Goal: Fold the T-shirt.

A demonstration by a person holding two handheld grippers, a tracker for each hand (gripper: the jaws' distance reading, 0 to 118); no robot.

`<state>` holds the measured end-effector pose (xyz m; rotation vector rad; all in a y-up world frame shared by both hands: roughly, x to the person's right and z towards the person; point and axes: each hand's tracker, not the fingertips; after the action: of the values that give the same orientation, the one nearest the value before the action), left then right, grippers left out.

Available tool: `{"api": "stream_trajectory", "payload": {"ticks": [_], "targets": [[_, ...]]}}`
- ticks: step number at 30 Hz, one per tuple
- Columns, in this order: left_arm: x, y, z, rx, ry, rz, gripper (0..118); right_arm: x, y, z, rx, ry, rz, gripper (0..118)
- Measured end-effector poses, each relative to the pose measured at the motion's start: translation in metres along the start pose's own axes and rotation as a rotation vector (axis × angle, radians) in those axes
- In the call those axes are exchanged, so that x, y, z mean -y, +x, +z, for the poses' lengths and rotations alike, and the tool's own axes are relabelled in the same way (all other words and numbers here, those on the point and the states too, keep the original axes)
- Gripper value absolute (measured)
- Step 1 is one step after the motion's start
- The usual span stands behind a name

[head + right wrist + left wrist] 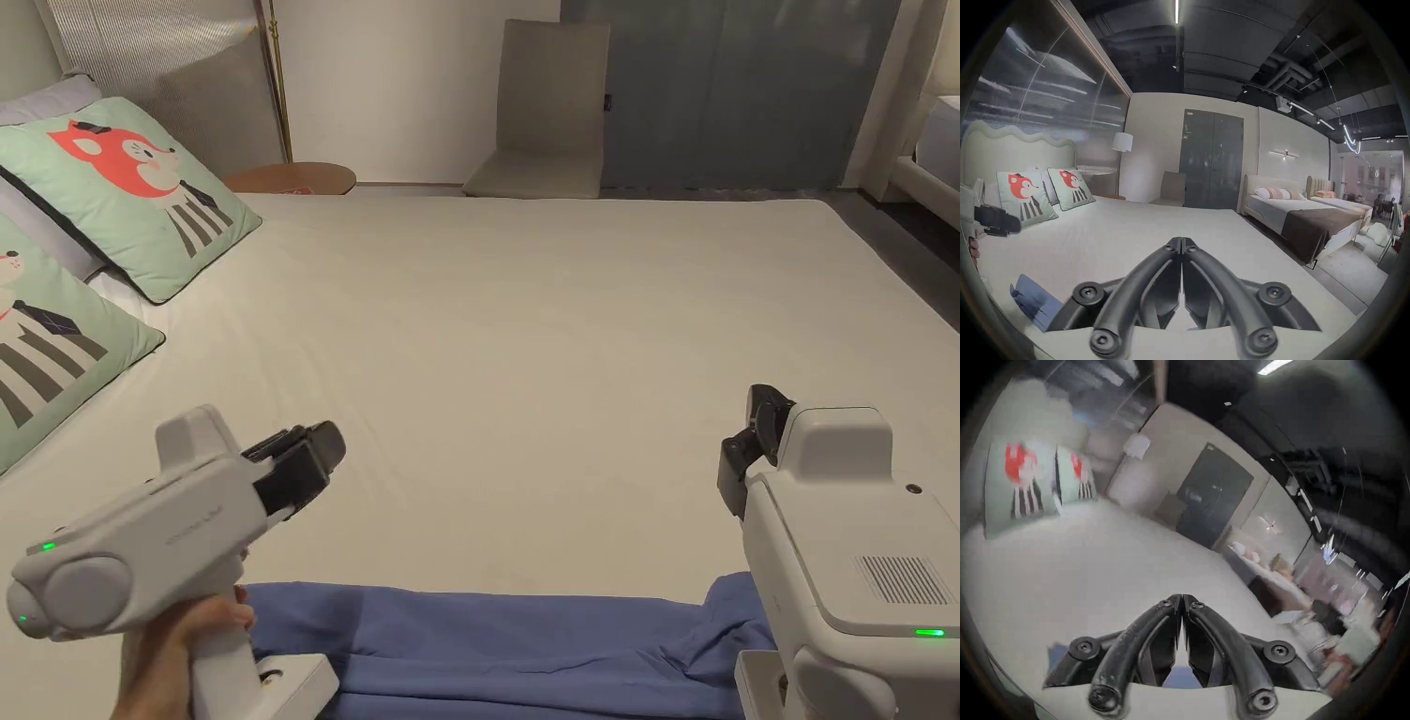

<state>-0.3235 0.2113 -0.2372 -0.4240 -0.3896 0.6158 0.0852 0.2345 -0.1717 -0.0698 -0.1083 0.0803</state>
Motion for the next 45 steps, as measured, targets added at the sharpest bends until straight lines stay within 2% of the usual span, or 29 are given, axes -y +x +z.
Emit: {"api": "stream_trajectory", "payload": {"ticks": [2, 6, 8, 10, 13, 14, 15, 17, 18, 19, 22, 24, 25, 26, 27, 28, 30, 32, 33, 35, 42, 45], "targets": [[-0.006, -0.035, 0.003, 0.030, -0.063, 0.086, 0, 0.003, -0.001, -0.004, -0.005, -0.010, -0.006, 1], [-0.008, -0.085, 0.012, -0.037, -0.184, 0.104, 0, 0.007, -0.005, -0.011, -0.025, -0.030, -0.012, 1], [-0.008, -0.111, 0.016, -0.034, -0.262, 0.155, 0, 0.008, -0.008, -0.011, -0.028, -0.038, -0.011, 1], [0.000, -0.115, 0.023, -0.038, -0.329, 0.209, 0, 0.011, -0.010, -0.014, -0.029, -0.050, -0.006, 1], [0.008, -0.138, 0.028, -0.085, -0.373, 0.213, 0, 0.017, -0.011, -0.018, -0.033, -0.070, -0.012, 1], [0.005, -0.174, 0.025, -0.083, -0.399, 0.240, 2, 0.018, -0.012, -0.020, -0.034, -0.077, -0.010, 1], [0.006, -0.182, 0.024, -0.085, -0.421, 0.260, 12, 0.019, -0.013, -0.019, -0.036, -0.081, -0.009, 1], [0.011, -0.196, 0.022, -0.100, -0.453, 0.305, 74, 0.021, -0.015, -0.021, -0.040, -0.094, -0.003, 1], [0.016, -0.196, 0.020, -0.101, -0.466, 0.302, 95, 0.021, -0.015, -0.021, -0.039, -0.099, -0.001, 1], [0.018, -0.199, 0.020, -0.104, -0.457, 0.299, 104, 0.020, -0.015, -0.020, -0.040, -0.104, 0.001, 1], [0.024, -0.204, 0.019, -0.112, -0.441, 0.325, 103, 0.022, -0.016, -0.021, -0.037, -0.115, 0.004, 1], [0.028, -0.210, 0.013, -0.089, -0.447, 0.363, 97, 0.022, -0.015, -0.021, -0.033, -0.123, 0.005, 1], [0.030, -0.211, 0.010, -0.085, -0.459, 0.369, 84, 0.022, -0.015, -0.021, -0.032, -0.124, 0.005, 1], [0.050, -0.171, 0.008, -0.083, -0.459, 0.365, 72, 0.022, -0.015, -0.021, -0.029, -0.126, 0.007, 1], [0.055, -0.165, 0.004, -0.084, -0.465, 0.359, 60, 0.022, -0.013, -0.021, -0.026, -0.128, 0.007, 1], [0.059, -0.161, -0.001, -0.092, -0.481, 0.341, 52, 0.022, -0.012, -0.021, -0.025, -0.130, 0.006, 1], [0.059, -0.170, -0.005, -0.102, -0.511, 0.296, 48, 0.022, -0.010, -0.021, -0.021, -0.134, 0.005, 1], [0.064, -0.164, -0.010, -0.101, -0.499, 0.292, 18, 0.023, -0.007, -0.022, -0.017, -0.136, 0.006, 1], [0.066, -0.162, -0.011, -0.106, -0.491, 0.292, 18, 0.023, -0.006, -0.022, -0.013, -0.136, 0.005, 1], [0.077, -0.139, -0.011, -0.139, -0.489, 0.268, 6, 0.024, -0.003, -0.021, -0.010, -0.137, -0.002, 1], [0.039, -0.141, 0.016, -0.139, -0.447, 0.162, 5, 0.020, 0.000, -0.017, -0.008, -0.133, -0.008, 1], [0.024, -0.135, 0.035, -0.201, -0.417, 0.091, 5, 0.016, -0.002, -0.015, -0.015, -0.124, -0.012, 1]]}}
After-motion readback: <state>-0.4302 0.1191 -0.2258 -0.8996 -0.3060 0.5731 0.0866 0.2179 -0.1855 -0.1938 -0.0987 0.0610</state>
